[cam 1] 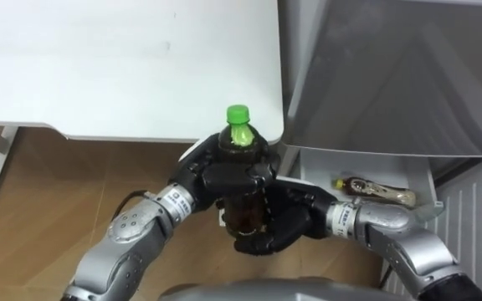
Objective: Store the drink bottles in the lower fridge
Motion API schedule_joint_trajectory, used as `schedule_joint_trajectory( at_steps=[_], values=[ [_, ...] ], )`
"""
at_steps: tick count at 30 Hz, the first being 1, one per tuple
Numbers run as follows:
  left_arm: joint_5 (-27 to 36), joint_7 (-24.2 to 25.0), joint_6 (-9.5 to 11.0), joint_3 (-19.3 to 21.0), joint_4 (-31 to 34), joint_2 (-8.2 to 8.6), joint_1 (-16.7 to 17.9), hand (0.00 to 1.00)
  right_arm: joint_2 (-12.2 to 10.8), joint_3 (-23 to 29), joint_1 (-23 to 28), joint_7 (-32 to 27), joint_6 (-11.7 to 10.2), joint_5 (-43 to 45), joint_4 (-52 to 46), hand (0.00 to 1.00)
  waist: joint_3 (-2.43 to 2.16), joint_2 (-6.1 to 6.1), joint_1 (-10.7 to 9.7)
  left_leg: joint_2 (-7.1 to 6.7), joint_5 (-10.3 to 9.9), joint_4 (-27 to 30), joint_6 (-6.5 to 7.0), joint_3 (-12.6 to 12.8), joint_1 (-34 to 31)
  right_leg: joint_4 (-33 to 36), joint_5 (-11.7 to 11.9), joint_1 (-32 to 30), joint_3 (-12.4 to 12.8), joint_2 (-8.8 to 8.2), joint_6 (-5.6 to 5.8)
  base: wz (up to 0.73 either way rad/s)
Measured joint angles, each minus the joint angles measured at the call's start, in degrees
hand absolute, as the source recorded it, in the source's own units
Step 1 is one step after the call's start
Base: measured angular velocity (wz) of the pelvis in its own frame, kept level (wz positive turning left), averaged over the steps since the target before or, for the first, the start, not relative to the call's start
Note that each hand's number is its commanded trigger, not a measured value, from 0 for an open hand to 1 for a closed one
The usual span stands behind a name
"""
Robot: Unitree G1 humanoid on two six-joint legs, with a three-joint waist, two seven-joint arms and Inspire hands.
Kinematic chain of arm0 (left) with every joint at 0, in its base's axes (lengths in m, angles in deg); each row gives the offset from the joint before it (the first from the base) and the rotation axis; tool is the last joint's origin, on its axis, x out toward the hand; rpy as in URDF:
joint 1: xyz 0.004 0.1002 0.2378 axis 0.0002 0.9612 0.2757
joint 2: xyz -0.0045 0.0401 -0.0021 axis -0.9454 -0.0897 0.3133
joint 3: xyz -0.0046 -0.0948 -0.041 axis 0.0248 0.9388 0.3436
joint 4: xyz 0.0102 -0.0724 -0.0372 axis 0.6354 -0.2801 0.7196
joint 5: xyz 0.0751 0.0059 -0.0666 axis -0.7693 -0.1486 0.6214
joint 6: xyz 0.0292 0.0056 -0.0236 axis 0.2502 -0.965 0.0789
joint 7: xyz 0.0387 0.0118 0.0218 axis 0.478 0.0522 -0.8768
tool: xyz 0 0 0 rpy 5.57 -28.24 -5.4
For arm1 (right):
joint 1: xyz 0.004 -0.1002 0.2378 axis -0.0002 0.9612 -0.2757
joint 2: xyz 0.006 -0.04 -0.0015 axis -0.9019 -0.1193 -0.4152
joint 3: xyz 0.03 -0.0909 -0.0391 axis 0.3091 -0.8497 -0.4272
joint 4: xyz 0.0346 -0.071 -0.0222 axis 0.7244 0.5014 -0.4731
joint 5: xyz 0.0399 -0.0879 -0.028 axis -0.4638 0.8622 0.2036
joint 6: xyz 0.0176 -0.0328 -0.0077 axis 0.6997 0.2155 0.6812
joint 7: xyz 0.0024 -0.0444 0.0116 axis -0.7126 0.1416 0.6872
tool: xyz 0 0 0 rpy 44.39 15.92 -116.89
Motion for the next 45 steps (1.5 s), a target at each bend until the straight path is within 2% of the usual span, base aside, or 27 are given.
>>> schedule_joint_trajectory(
  at_steps=[3, 7, 13, 17, 18, 21, 23, 24, 26, 37, 45],
  values=[
    [0.1, 0.7, 0.0, -1.0, 0.1, -0.05, -0.3, 1.0, 0.2, -0.1, 0.1, 0.0, 0.0, 0.1, 0.2, 1.0, -0.03, -0.14, 0.0, -0.01, 0.0, 0.1, 0.0, 0.0, 0.0, 0.0, 0.0, 0.0, 0.0, -0.01, 0.0, 0.0],
    [-0.1, 1.9, 0.0, -2.4, 0.1, -0.9, -0.9, 1.0, 0.5, -1.0, 0.1, 0.0, 0.0, 0.1, 0.5, 1.0, 0.08, -0.38, 0.1, -0.01, 0.0, 0.0, 0.0, 0.2, 0.0, 0.0, 0.0, -0.1, 0.1, 0.02, 0.0, 0.0],
    [0.0, 2.7, 0.0, -3.8, 0.0, -1.05, -1.3, 1.0, 0.5, -2.7, 0.1, 0.1, -0.1, -0.3, 0.9, 1.0, 0.19, -0.4, 0.1, 0.0, 0.0, 0.0, -0.01, 0.2, 0.1, -0.1, 0.0, 0.0, 0.2, 0.04, 0.0, 0.0],
    [0.4, 3.0, 0.0, -3.8, 0.0, -0.98, -1.4, 1.0, 0.3, -2.8, 0.1, 0.1, -0.1, -1.3, 1.1, 1.0, 0.51, -0.29, 0.1, 0.0, 0.0, -0.1, 0.0, 0.2, 0.1, -0.1, 0.0, 0.0, 0.2, 0.06, 0.0, 0.0],
    [0.4, 3.1, 0.0, -3.8, 0.0, -0.98, -1.4, 0.97, 0.3, -2.8, 0.1, 0.1, -0.1, -1.3, 1.2, 1.0, 0.52, -0.29, 0.1, 0.01, 0.0, -0.1, 0.0, 0.2, 0.1, -0.1, 0.0, 0.0, 0.2, 0.06, 0.0, 0.0],
    [1.4, 3.2, 0.0, -3.7, 0.0, -0.95, -1.4, 0.62, 0.4, -2.8, 0.3, 0.1, -0.1, -2.2, 1.2, 1.0, 0.53, -0.34, 0.1, 0.02, 0.0, -0.1, -0.01, 0.2, 0.0, -0.2, 0.0, 0.0, 0.2, 0.1, 0.0, 0.0],
    [2.0, 3.2, 0.0, -3.7, 0.0, -0.95, -1.4, 0.56, 0.4, -2.8, 0.3, 0.1, -0.1, -2.5, 1.2, 1.0, 0.53, -0.33, 0.1, 0.01, 0.0, -0.1, -0.01, 0.2, 0.0, -0.1, 0.0, 0.0, 0.2, 0.09, 0.0, 0.0],
    [2.0, 3.2, 0.0, -3.7, 0.0, -0.95, -1.4, 0.44, 0.4, -2.8, 0.3, 0.1, -0.1, -2.5, 1.2, 1.0, 0.53, -0.33, 0.1, 0.01, 0.0, -0.1, -0.01, 0.2, 0.0, -0.1, 0.0, 0.0, 0.2, 0.09, 0.0, 0.0],
    [2.0, 3.2, 0.0, -3.6, 0.0, -0.96, -1.4, 0.0, 0.5, -2.8, 0.4, 0.1, -0.1, -2.7, 1.2, 1.0, 0.53, -0.33, 0.1, 0.02, 0.0, -0.1, 0.0, 0.2, 0.0, -0.1, 0.0, 0.0, 0.2, 0.1, 0.0, 0.0],
    [1.8, 3.2, 0.0, -3.5, 0.0, -0.94, -2.7, 0.0, 0.5, -3.6, 0.6, 0.1, -0.1, -5.0, 1.2, 1.0, 0.19, 0.07, 0.2, 0.03, 0.0, 0.1, -0.01, 0.1, 0.0, -0.1, 0.0, 0.1, 0.2, 0.08, -0.03, 0.0],
    [1.8, 3.2, 0.0, -3.4, 0.0, -0.94, -3.3, 0.0, 0.5, -3.8, 0.6, 0.2, -0.1, -5.2, 1.2, 1.0, 0.16, 0.11, 0.1, 0.02, 0.0, 0.0, -0.01, 0.2, 0.0, 0.0, 0.0, 0.0, 0.2, 0.06, -0.04, 0.0]
  ],
)
